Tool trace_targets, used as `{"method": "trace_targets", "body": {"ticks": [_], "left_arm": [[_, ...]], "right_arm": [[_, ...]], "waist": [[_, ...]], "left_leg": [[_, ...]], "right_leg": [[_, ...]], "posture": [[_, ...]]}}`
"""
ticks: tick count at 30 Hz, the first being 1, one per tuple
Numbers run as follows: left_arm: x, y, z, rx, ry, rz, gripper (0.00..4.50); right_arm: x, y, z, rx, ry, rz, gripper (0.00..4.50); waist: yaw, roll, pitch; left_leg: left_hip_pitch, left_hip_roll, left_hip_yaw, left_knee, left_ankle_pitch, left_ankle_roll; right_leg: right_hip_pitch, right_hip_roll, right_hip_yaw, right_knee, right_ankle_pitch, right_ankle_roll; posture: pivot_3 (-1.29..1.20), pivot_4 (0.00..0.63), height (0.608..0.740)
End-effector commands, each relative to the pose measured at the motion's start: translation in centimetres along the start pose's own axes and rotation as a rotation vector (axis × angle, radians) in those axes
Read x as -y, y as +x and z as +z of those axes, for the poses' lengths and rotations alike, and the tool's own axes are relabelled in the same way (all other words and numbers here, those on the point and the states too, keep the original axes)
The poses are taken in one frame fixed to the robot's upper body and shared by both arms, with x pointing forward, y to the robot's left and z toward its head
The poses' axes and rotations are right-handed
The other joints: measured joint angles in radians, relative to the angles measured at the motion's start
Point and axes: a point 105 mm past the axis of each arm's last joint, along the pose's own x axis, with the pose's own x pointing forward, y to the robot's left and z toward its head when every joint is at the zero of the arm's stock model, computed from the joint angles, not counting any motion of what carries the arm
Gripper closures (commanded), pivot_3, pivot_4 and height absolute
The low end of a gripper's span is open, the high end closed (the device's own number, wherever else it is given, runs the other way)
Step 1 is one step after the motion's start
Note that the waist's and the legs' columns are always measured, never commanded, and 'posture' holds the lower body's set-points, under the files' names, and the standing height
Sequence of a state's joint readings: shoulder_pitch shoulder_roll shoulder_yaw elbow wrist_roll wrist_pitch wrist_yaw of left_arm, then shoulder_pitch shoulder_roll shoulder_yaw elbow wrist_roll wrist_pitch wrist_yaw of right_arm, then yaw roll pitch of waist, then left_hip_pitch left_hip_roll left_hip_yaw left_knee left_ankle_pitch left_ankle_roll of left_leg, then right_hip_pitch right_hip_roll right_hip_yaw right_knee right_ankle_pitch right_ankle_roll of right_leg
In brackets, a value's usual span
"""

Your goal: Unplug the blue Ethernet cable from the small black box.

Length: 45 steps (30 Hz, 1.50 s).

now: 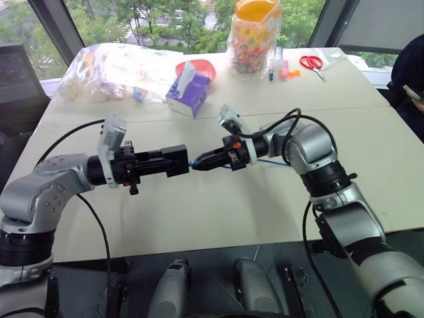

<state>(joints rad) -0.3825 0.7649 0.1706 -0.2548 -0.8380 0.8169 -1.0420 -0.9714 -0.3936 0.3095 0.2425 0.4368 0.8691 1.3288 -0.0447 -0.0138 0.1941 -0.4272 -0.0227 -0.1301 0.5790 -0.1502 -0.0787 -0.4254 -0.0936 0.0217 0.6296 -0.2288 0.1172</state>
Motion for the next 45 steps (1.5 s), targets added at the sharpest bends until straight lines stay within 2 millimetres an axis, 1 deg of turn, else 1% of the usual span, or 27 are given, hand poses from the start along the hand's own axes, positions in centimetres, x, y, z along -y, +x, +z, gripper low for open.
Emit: {"method": "trace_targets", "body": {"ticks": [1, 5, 8, 15, 20, 24, 30, 32, 34, 35, 45], "left_arm": [[0.6, 0.2, 0.4, -0.003, 0.042, -0.02, 4.0], [0.7, 0.2, 0.4, -0.005, 0.044, -0.022, 4.0], [0.9, 0.0, 0.5, -0.006, 0.04, -0.027, 4.0], [1.0, -0.3, 0.7, -0.007, 0.034, -0.028, 4.0], [1.0, -0.4, 0.7, -0.008, 0.033, -0.028, 4.0], [1.1, -0.3, 0.8, -0.004, 0.035, -0.028, 4.0], [1.0, -0.2, 0.8, 0.0, 0.041, -0.026, 4.0], [0.9, -0.2, 0.9, 0.003, 0.044, -0.025, 4.0], [0.9, -0.1, 1.0, 0.006, 0.046, -0.026, 4.0], [0.9, -0.1, 1.0, 0.007, 0.046, -0.027, 4.0], [1.0, 0.2, 0.9, 0.011, 0.048, -0.033, 4.0]], "right_arm": [[-1.1, 0.2, 1.1, -0.003, -0.057, 0.047, 4.48], [-1.1, 0.2, 1.0, -0.015, -0.074, 0.042, 4.48], [-0.6, -0.1, 0.7, -0.036, -0.097, 0.018, 4.48], [0.6, -1.6, 0.9, -0.045, -0.154, -0.036, 4.48], [1.3, -2.3, 0.8, -0.047, -0.14, -0.055, 4.48], [0.9, -2.3, 0.9, -0.023, -0.09, -0.027, 4.48], [-1.2, -1.6, 1.6, 0.037, -0.061, 0.078, 4.48], [-1.3, -1.4, 1.4, 0.028, -0.045, 0.08, 3.64], [-1.0, -1.2, 1.0, 0.007, -0.04, 0.051, 2.93], [-1.1, -1.2, 1.0, 0.007, -0.039, 0.051, 2.38], [-1.6, -0.7, 1.3, 0.025, -0.002, 0.079, 2.38]], "waist": [[0.0, 0.0, 0.0], [0.0, 0.0, 0.0], [0.0, 0.0, 0.0], [0.0, 0.0, 0.0], [-0.001, 0.0, 0.0], [0.0, 0.0, 0.0], [0.0, 0.0, 0.0], [0.0, 0.0, 0.0], [0.0, 0.0, 0.0], [0.0, 0.0, 0.0], [0.0, 0.0, 0.0]], "left_leg": [[0.0, 0.0, 0.0, 0.0, 0.0, 0.0], [0.0, 0.0, 0.0, 0.0, 0.0, 0.0], [0.0, 0.0, 0.0, 0.0, 0.0, 0.0], [0.0, 0.0, 0.0, 0.0, 0.0, 0.0], [0.0, 0.0, 0.0, 0.0, 0.0, 0.0], [0.0, 0.0, 0.0, 0.0, 0.0, 0.0], [0.0, 0.0, 0.0, 0.0, 0.0, 0.0], [0.0, 0.0, 0.0, 0.0, 0.0, 0.0], [0.0, 0.0, 0.0, 0.0, 0.0, 0.0], [0.0, 0.0, 0.0, 0.0, 0.0, 0.0], [0.0, 0.0, 0.0, 0.0, 0.0, 0.0]], "right_leg": [[0.0, 0.0, 0.0, 0.0, 0.0, 0.0], [0.0, 0.0, 0.0, 0.0, 0.0, 0.0], [0.0, 0.0, 0.0, 0.0, 0.0, 0.0], [0.0, 0.0, 0.0, 0.0, 0.0, 0.0], [0.0, 0.0, 0.0, 0.0, 0.0, 0.0], [0.0, 0.0, 0.0, 0.0, 0.0, 0.0], [0.0, 0.0, 0.0, 0.0, 0.0, 0.0], [0.0, 0.0, 0.0, 0.0, 0.0, 0.0], [0.0, 0.0, 0.0, 0.0, 0.0, 0.0], [0.0, 0.0, 0.0, 0.0, 0.0, 0.0], [0.0, 0.0, 0.0, 0.0, 0.0, 0.0]], "posture": [[0.0, 0.15, 0.728], [0.0, 0.15, 0.728], [0.0, 0.15, 0.728], [0.0, 0.15, 0.728], [0.0, 0.15, 0.728], [0.0, 0.15, 0.728], [0.0, 0.15, 0.728], [0.0, 0.15, 0.728], [0.0, 0.15, 0.728], [0.0, 0.15, 0.728], [0.0, 0.15, 0.728]]}}
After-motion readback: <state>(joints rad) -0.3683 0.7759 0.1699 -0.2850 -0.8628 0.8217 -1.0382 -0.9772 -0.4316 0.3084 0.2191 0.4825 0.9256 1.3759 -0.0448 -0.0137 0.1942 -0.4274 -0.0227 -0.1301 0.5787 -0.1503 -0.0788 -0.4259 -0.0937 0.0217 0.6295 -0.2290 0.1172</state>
